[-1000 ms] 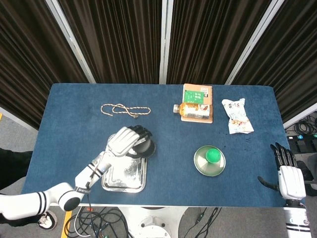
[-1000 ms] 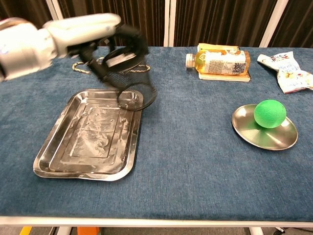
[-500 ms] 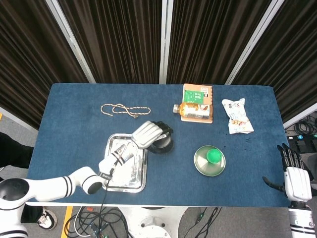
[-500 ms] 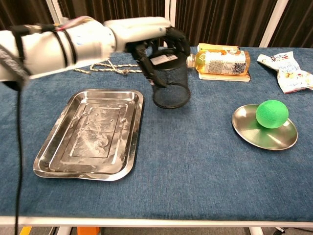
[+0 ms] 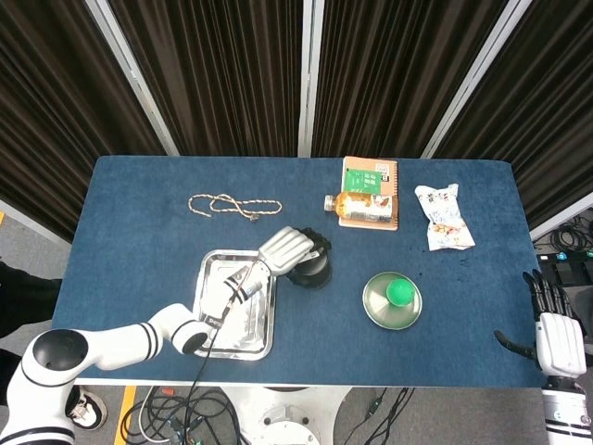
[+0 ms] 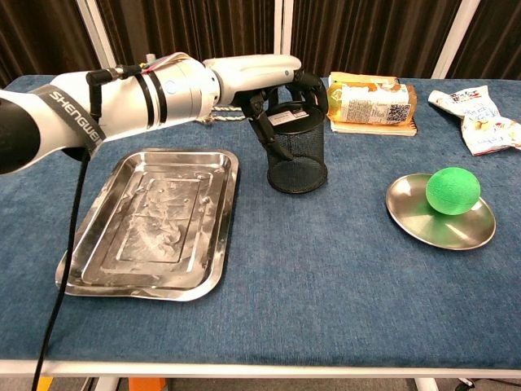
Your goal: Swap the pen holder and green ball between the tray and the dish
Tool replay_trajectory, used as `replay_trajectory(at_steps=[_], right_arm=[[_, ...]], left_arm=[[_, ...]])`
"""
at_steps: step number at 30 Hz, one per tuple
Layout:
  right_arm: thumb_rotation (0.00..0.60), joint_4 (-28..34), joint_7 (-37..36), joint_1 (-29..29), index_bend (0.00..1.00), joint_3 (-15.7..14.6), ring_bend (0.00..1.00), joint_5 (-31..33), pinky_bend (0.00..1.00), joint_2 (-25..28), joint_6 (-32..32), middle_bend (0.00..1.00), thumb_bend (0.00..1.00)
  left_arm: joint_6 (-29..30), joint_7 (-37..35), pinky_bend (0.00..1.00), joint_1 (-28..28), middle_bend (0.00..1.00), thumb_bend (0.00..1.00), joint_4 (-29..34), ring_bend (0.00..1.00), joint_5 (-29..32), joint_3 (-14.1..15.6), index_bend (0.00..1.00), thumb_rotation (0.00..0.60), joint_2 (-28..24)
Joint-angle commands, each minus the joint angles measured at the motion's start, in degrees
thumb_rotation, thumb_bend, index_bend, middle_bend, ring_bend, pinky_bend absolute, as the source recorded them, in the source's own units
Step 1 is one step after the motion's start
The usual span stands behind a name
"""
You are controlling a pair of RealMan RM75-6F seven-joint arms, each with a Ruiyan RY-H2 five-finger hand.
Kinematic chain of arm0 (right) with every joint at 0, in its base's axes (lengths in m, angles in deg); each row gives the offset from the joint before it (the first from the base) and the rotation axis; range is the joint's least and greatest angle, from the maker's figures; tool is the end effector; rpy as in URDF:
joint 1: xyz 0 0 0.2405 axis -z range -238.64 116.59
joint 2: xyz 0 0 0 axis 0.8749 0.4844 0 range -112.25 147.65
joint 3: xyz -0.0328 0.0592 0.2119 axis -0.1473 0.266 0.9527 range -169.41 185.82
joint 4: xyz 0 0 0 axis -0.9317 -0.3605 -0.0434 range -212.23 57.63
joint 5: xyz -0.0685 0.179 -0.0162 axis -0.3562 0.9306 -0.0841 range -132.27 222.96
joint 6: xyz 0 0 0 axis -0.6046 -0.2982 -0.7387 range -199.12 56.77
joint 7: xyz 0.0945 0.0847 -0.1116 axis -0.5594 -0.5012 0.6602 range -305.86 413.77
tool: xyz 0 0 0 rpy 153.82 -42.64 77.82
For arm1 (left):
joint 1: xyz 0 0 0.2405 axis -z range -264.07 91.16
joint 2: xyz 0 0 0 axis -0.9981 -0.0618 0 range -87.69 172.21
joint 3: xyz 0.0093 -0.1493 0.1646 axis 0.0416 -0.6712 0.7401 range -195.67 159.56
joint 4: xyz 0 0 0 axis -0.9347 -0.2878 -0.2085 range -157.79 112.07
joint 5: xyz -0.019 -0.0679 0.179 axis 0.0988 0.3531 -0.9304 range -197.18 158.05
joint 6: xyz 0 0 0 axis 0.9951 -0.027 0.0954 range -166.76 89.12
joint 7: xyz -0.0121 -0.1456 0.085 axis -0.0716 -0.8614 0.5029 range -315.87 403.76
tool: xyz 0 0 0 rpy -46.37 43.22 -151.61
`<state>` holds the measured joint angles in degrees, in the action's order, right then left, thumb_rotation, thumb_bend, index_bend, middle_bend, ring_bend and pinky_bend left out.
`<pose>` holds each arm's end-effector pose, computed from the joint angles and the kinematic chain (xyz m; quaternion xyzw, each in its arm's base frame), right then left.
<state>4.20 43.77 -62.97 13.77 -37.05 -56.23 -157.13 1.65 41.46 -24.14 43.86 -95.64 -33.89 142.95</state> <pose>-0.3077 -0.1961 0.1420 0.5121 -0.4429 0.4296 0.5975 0.0101 0.3685 -0.0691 -0.8022 -0.3381 -0.4292 0.2406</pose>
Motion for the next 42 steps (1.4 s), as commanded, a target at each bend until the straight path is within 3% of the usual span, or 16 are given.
replay_trajectory(at_steps=[1,6,13,17,20,25,30,36,42], right_arm=[[0.600,-0.1,-0.1,0.0,0.00,0.0,0.00,-0.1,0.00,0.0,0.0,0.00,0.05],[0.600,-0.3,-0.2,0.1,0.00,0.0,0.00,0.0,0.00,-0.1,0.0,0.00,0.05],[0.600,-0.1,0.0,0.1,0.00,0.1,0.00,-0.1,0.00,-0.1,0.0,0.00,0.05],[0.600,0.0,0.1,0.0,0.00,0.1,0.00,-0.1,0.00,0.0,0.3,0.00,0.05],[0.600,0.2,0.5,-0.3,0.00,-0.1,0.00,-0.4,0.00,0.1,0.7,0.00,0.05],[0.600,1.5,3.0,-1.4,0.00,-0.4,0.00,-1.6,0.00,0.6,1.7,0.00,0.05],[0.600,4.7,7.7,-4.4,0.00,0.0,0.00,-3.7,0.00,1.8,3.9,0.00,0.05],[0.600,8.1,13.1,-9.9,0.00,1.6,0.00,-3.2,0.00,2.5,10.6,0.01,0.06],[0.600,8.9,18.9,-15.7,0.00,2.8,0.00,0.0,0.02,0.4,18.9,0.03,0.06]], left_arm=[[0.5,-0.4,0.43,0.3,0.24,0.21,-0.9,0.20,-0.5,0.4,0.21,0.600,0.4],[2.1,-0.5,0.38,0.1,0.18,0.19,-1.5,0.13,-1.0,1.0,0.16,0.600,0.8],[3.0,-0.4,0.37,-0.1,0.17,0.19,-0.2,0.13,-1.1,1.5,0.15,0.600,-0.3],[5.0,2.2,0.37,-2.1,0.17,0.18,4.4,0.13,-0.5,2.2,0.15,0.600,-3.7],[7.3,7.2,0.38,-5.8,0.16,0.17,11.3,0.13,2.5,3.6,0.15,0.600,-8.5],[18.7,16.9,0.37,-15.4,0.15,0.15,23.6,0.13,8.2,6.7,0.15,0.600,-15.8],[31.6,19.8,0.28,-24.7,0.16,0.14,29.3,0.09,7.2,10.1,0.15,0.600,-20.3],[42.8,17.9,0.25,-33.8,0.15,0.13,31.0,0.09,2.7,13.9,0.15,0.600,-21.8],[48.4,13.9,0.25,-40.3,0.15,0.13,28.5,0.09,-0.2,16.4,0.15,0.600,-20.0]])
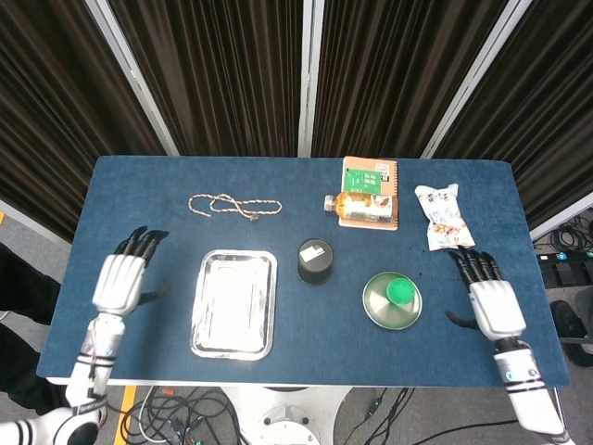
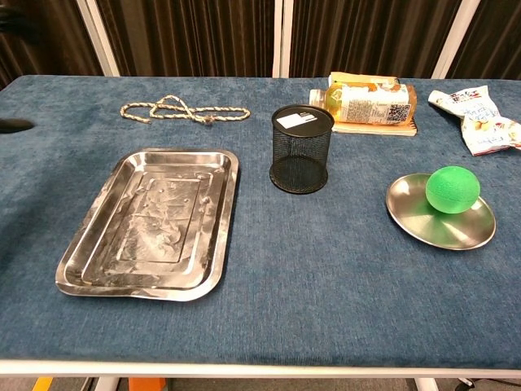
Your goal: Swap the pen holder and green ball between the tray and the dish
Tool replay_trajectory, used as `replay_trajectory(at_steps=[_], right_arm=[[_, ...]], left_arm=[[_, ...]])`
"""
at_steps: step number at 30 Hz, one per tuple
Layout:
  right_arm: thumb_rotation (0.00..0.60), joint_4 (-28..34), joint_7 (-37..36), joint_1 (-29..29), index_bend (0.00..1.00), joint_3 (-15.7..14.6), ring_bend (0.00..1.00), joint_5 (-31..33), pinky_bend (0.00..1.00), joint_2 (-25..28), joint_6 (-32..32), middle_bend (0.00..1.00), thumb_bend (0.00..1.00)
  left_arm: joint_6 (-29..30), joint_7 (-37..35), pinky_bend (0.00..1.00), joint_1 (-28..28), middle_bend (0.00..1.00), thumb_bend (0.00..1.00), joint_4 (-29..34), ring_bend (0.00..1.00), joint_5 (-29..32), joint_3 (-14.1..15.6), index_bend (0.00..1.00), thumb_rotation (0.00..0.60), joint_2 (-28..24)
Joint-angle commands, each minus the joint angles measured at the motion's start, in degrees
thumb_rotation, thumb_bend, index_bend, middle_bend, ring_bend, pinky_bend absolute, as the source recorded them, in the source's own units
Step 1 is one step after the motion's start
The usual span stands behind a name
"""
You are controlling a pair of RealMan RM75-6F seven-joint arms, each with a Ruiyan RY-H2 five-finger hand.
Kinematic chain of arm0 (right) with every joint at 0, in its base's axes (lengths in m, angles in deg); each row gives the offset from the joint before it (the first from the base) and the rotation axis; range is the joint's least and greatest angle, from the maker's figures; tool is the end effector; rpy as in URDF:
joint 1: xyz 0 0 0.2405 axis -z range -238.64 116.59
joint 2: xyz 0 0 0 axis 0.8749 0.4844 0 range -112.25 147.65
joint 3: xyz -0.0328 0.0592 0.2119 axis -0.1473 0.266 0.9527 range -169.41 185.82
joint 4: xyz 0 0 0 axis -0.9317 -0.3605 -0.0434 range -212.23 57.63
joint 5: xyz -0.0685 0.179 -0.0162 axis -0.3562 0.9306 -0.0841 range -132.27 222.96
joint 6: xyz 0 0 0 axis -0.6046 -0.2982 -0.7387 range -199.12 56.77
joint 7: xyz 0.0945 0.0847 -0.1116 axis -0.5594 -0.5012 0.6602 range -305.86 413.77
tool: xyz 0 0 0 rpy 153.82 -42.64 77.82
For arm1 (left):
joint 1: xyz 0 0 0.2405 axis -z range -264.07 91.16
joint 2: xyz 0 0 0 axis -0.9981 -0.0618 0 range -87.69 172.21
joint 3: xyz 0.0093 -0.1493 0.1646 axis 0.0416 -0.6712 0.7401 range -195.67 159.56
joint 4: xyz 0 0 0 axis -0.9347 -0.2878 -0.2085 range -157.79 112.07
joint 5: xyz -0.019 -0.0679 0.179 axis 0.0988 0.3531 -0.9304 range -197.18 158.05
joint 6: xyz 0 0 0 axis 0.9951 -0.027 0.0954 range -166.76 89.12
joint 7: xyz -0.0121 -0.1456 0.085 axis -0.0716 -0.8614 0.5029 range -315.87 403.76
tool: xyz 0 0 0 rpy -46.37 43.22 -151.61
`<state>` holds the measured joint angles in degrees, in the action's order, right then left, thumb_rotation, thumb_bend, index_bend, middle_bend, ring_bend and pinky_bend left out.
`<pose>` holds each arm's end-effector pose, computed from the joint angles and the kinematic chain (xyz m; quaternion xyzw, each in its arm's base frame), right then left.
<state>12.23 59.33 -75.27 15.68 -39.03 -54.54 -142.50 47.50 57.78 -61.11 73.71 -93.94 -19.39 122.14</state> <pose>-0.2410 -0.2572 0.1009 0.6532 -0.3887 0.3842 0.5240 -0.1780 0.2694 0.0833 -0.6095 -0.3758 -0.4620 0.5233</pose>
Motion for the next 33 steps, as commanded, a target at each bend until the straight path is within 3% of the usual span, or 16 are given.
replay_trajectory(at_steps=[1,9,13,22,29,33], right_arm=[[0.600,1.0,4.0,-4.1,0.00,1.0,0.00,2.3,0.04,-1.6,5.0,0.04,0.06],[0.600,2.8,12.0,-7.1,0.03,0.8,0.03,7.0,0.15,-4.6,9.1,0.14,0.08],[0.600,2.2,15.3,-7.9,0.10,0.4,0.04,10.5,0.16,-6.7,10.2,0.15,0.10],[0.600,0.0,18.1,-9.2,0.10,-0.4,0.08,13.6,0.20,-10.0,10.8,0.16,0.13],[0.600,-0.8,18.8,-9.6,0.18,-0.7,0.21,14.8,0.39,-11.3,10.1,0.25,0.20],[0.600,-1.6,18.5,-10.1,0.25,-0.7,0.27,14.7,0.45,-11.9,10.0,0.30,0.23]], left_arm=[[3.0,-3.1,0.25,-4.1,0.15,0.13,-1.9,0.09,-2.2,2.1,0.15,0.600,1.1],[5.4,-6.7,0.25,-8.7,0.15,0.13,-4.6,0.09,-4.4,2.7,0.15,0.600,2.4],[5.6,-8.1,0.25,-10.2,0.16,0.13,-5.5,0.09,-5.2,2.5,0.15,0.600,3.0],[4.8,-10.0,0.24,-12.4,0.16,0.13,-7.6,0.08,-6.1,1.7,0.15,0.600,3.9],[3.8,-10.6,0.24,-13.3,0.15,0.13,-8.3,0.08,-6.7,1.0,0.15,0.600,4.1],[3.0,-10.6,0.24,-13.6,0.15,0.13,-8.6,0.08,-6.9,0.6,0.15,0.600,4.3]])
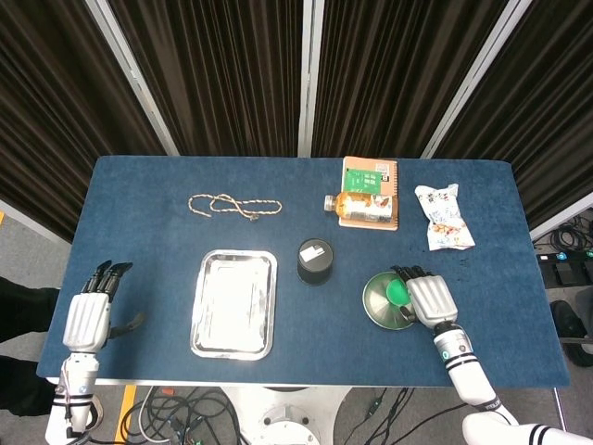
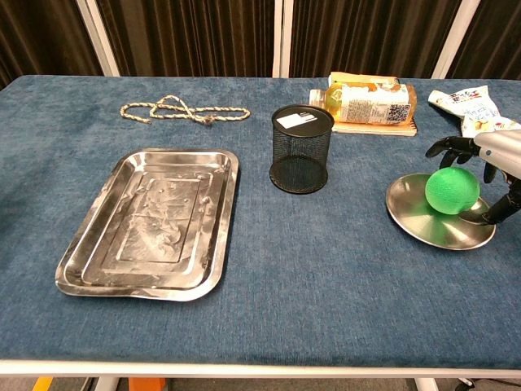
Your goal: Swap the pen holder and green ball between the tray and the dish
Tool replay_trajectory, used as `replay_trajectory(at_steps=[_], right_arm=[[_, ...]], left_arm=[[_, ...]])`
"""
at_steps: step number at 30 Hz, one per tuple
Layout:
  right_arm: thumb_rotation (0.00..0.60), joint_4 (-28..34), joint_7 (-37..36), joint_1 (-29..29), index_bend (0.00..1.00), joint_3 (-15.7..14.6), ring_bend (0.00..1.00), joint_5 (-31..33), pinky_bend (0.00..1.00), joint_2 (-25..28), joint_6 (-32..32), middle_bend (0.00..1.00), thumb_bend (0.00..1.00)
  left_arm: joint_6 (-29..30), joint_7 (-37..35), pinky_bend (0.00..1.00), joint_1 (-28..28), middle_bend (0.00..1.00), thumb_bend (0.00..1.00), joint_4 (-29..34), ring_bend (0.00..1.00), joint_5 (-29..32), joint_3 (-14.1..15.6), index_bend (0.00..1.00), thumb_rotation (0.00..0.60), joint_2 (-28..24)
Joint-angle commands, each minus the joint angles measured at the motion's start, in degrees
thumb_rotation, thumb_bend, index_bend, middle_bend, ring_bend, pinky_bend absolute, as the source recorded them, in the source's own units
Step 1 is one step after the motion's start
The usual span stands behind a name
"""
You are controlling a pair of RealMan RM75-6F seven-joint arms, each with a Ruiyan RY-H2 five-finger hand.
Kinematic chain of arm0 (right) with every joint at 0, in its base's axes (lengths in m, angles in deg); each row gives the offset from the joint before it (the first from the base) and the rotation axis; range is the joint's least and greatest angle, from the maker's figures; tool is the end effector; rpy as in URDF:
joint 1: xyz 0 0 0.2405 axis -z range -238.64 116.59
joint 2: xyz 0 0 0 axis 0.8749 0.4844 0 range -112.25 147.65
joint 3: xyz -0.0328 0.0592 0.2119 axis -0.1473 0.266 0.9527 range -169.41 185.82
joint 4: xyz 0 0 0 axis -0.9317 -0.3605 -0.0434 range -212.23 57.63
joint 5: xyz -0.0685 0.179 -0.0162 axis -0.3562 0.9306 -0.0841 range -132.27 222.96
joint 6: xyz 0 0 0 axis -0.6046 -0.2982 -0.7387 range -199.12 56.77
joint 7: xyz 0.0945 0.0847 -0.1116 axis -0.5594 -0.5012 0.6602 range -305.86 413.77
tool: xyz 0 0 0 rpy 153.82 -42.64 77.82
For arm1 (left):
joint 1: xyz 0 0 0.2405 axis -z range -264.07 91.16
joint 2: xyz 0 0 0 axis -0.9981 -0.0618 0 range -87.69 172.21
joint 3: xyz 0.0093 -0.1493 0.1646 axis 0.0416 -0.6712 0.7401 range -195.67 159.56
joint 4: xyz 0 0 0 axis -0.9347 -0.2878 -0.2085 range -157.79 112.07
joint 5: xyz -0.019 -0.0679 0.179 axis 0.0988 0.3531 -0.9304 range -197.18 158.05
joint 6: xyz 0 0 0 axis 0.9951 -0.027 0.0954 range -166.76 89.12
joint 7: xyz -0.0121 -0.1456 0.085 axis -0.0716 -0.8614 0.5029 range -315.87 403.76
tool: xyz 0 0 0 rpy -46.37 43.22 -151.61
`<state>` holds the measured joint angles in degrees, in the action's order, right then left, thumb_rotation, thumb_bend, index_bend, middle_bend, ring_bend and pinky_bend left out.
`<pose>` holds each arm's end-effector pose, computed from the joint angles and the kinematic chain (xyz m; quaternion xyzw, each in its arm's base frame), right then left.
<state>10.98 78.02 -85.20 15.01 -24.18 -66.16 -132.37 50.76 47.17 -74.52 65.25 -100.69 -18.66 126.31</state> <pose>-0.2113 -0.2812 0.0184 0.7116 -0.4016 0.2988 0.4930 -0.2324 0.2219 0.0771 -0.5506 -0.4299 -0.4707 0.5390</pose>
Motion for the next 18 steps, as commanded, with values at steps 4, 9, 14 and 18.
replay_trajectory(at_steps=[4,9,14,18], right_arm=[[0.600,-1.0,-0.5,-0.6,0.33,-0.2,0.32,-0.2,0.50,-0.6,-0.1,0.36,0.27],[0.600,-0.4,-0.7,-0.1,0.48,-0.8,0.40,-1.8,0.58,-1.1,-2.3,0.43,0.30],[0.600,1.8,-1.5,-0.2,0.52,-0.4,0.43,-3.6,0.60,-0.1,-4.0,0.45,0.32],[0.600,6.2,-2.7,-0.9,0.52,-0.7,0.43,-7.4,0.60,1.8,-4.7,0.45,0.32]], left_arm=[[-1.0,0.1,0.24,-0.5,0.15,0.13,-0.3,0.08,-0.3,-0.4,0.15,0.600,0.2],[-1.4,-0.1,0.24,-1.0,0.15,0.13,-0.4,0.07,-0.6,-0.7,0.15,0.600,0.1],[-1.4,-0.3,0.24,-1.6,0.15,0.13,-0.3,0.07,-0.9,-1.1,0.15,0.600,-0.1],[-1.2,-0.5,0.24,-2.3,0.15,0.13,-0.1,0.07,-1.0,-1.2,0.15,0.600,-0.7]])
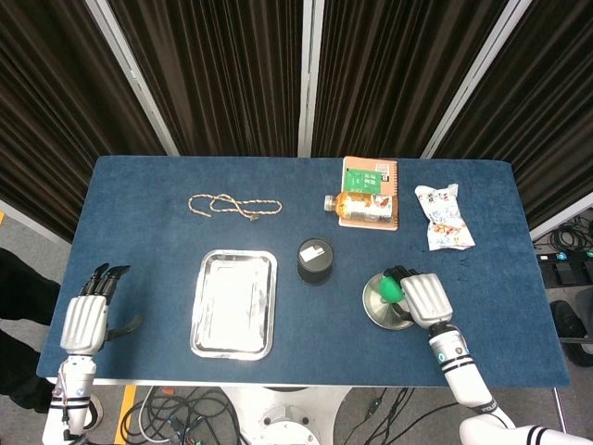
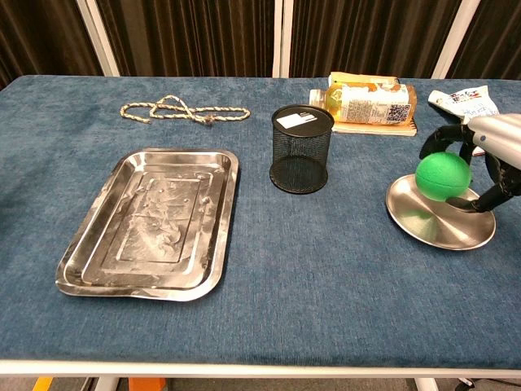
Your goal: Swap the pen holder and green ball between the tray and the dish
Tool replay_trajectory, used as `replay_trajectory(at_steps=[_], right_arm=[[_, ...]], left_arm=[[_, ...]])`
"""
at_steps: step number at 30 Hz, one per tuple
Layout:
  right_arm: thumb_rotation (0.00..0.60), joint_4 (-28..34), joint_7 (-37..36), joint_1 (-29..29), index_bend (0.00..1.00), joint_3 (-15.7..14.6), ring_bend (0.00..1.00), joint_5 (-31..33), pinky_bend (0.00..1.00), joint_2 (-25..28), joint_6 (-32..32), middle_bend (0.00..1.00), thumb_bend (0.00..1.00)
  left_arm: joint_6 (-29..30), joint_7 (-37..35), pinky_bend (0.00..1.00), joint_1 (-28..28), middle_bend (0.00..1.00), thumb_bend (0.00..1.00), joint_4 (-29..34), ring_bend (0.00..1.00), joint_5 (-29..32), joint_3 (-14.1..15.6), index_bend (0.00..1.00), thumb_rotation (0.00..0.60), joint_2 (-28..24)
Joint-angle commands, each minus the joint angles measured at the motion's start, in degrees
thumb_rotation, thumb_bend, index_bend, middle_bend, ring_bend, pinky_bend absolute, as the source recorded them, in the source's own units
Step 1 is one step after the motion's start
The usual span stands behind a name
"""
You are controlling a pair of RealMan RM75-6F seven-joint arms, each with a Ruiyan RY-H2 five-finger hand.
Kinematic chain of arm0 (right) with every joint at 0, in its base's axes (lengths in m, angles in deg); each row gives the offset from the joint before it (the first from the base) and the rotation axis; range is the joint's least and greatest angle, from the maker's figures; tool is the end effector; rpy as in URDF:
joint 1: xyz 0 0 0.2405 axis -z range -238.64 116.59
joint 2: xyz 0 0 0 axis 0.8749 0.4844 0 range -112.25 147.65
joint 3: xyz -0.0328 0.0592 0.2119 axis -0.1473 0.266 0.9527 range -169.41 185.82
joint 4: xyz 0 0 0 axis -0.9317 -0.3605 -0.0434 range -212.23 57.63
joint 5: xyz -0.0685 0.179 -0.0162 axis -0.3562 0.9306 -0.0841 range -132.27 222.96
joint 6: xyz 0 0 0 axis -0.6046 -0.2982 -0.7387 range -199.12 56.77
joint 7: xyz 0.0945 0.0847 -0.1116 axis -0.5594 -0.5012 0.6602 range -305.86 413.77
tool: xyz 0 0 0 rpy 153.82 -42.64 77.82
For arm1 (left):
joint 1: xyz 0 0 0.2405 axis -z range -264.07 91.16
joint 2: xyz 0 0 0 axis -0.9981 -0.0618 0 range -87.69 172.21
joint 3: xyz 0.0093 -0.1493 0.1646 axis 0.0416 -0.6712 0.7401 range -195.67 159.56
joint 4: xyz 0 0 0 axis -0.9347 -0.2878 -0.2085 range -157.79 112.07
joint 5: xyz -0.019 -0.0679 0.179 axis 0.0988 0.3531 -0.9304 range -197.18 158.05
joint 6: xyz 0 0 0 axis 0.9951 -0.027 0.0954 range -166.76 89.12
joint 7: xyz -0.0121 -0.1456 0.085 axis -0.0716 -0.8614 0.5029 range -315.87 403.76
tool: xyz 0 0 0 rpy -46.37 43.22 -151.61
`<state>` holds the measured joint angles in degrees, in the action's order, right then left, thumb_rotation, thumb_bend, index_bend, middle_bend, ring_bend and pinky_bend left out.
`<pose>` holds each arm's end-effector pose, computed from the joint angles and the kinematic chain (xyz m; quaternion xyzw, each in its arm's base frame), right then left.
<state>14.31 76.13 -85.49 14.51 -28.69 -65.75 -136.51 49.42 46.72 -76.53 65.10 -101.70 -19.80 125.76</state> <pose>-0.1854 -0.2775 0.0253 0.7080 -0.3832 0.3506 0.4785 -0.2386 0.2177 0.0789 -0.5482 -0.4354 -0.4642 0.5426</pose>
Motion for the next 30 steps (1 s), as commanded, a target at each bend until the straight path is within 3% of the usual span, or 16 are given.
replay_trajectory(at_steps=[1,8,20,30], right_arm=[[0.600,3.7,-0.8,-0.9,0.52,-0.5,0.43,-4.0,0.60,1.7,-0.5,0.45,0.32],[0.600,7.5,2.7,-3.8,0.52,-2.4,0.43,-7.9,0.60,0.2,2.8,0.45,0.32],[0.600,2.6,6.3,-8.8,0.52,-1.4,0.43,-2.8,0.58,-8.4,9.5,0.45,0.32],[0.600,1.4,6.3,-10.6,0.42,-1.4,0.39,-1.5,0.52,-9.9,10.8,0.41,0.27]], left_arm=[[0.2,-0.1,0.24,-0.5,0.15,0.13,0.1,0.07,-0.1,-0.1,0.15,0.600,-0.3],[0.4,-0.5,0.24,-1.5,0.15,0.13,-0.1,0.07,-0.7,0.0,0.15,0.600,-0.8],[-1.7,-1.8,0.23,-3.0,0.15,0.13,-0.4,0.08,-0.3,1.1,0.15,0.600,-1.5],[-2.4,-2.8,0.22,-3.5,0.15,0.13,-1.4,0.07,-0.6,0.8,0.15,0.600,-1.4]])
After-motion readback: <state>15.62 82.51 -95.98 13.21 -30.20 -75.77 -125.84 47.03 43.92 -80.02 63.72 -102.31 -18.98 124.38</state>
